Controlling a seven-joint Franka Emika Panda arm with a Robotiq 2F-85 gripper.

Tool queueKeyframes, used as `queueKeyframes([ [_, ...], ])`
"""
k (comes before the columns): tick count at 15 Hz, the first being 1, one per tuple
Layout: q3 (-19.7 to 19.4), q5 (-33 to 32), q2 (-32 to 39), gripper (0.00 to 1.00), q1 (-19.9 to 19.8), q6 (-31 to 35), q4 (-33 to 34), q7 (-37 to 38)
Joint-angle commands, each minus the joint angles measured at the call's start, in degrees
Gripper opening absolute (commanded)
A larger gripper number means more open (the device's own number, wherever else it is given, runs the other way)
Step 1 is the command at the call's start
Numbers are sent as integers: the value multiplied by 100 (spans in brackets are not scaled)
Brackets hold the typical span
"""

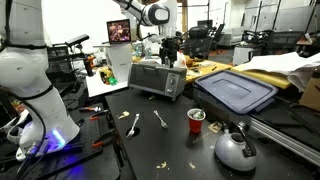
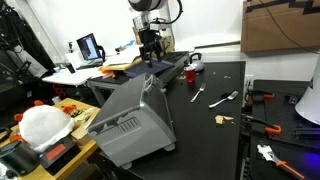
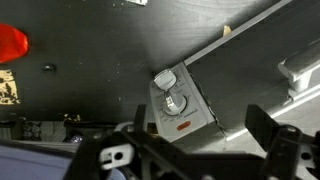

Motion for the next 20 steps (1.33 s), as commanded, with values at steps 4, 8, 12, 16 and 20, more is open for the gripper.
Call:
queueKeyframes([
  [4, -108, -239, 619, 100, 183, 721, 699, 960],
  [8, -260, -775, 921, 100, 414, 1160, 918, 1564],
  [12, -494, -1187, 1196, 100, 553, 1306, 1154, 2112],
  [16, -731, -1406, 1372, 100, 599, 1420, 1307, 2513],
  [20, -850, -1545, 1438, 100, 659, 1440, 1339, 2688],
])
